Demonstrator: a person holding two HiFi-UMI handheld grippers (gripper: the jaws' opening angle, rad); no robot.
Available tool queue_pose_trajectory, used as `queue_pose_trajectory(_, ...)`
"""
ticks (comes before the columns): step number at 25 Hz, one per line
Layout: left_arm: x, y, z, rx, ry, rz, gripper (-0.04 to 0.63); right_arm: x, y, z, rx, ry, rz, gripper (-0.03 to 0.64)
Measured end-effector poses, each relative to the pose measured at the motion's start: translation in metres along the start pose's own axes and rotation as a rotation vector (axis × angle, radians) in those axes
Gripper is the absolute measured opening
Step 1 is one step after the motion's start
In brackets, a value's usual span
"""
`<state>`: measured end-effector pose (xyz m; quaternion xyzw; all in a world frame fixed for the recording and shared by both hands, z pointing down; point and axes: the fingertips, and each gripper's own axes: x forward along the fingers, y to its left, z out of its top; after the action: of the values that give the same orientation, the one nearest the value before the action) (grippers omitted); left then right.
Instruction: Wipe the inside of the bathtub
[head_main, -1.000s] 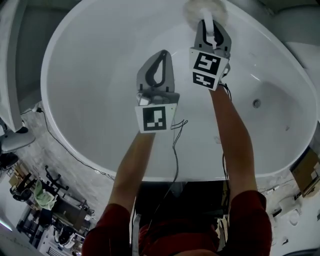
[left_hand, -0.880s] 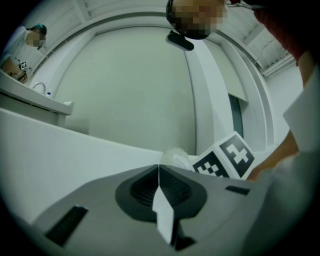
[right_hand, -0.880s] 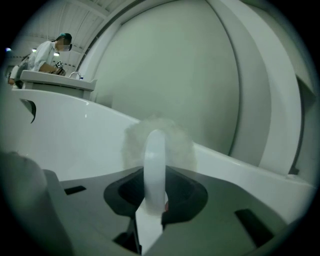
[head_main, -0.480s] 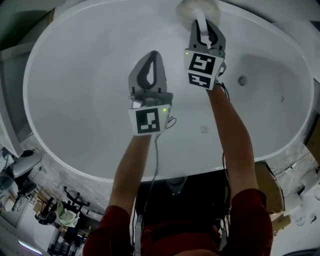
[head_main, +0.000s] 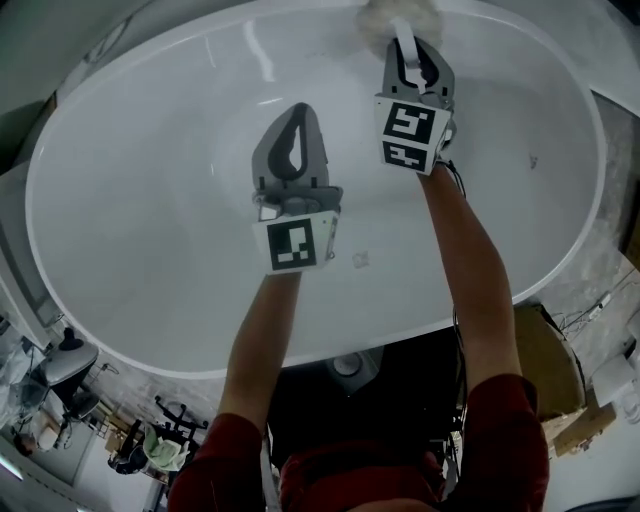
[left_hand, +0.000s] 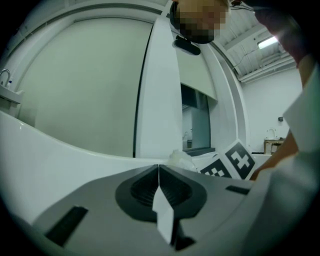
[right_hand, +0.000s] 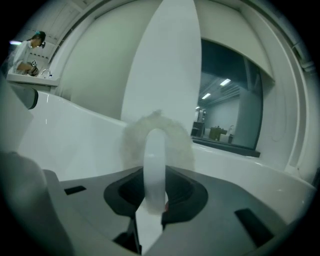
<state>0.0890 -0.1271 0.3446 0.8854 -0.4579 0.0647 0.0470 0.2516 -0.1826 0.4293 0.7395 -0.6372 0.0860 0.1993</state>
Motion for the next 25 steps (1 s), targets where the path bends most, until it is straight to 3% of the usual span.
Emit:
queue_pose_trajectory(5,0.031,-0.061,0.001,0.008,-0.004,-0.046,0.015,-0.002,-0.074,-0.021,0.001,0.009,-0.040,0.091)
queue_pose_trajectory(13,0.056,-0.146,-0.005,0.021,-0.003,-0.111,0.015,-0.021,-0.207,-0.077,0.179,0.082,-0.196,0.091)
queue_pose_trajectory(25,0.052,-0.158,0.014,0.031,-0.025,-0.121,0.017,-0.028,-0.216,-0.081,0.204,0.120,-0.218,0.091)
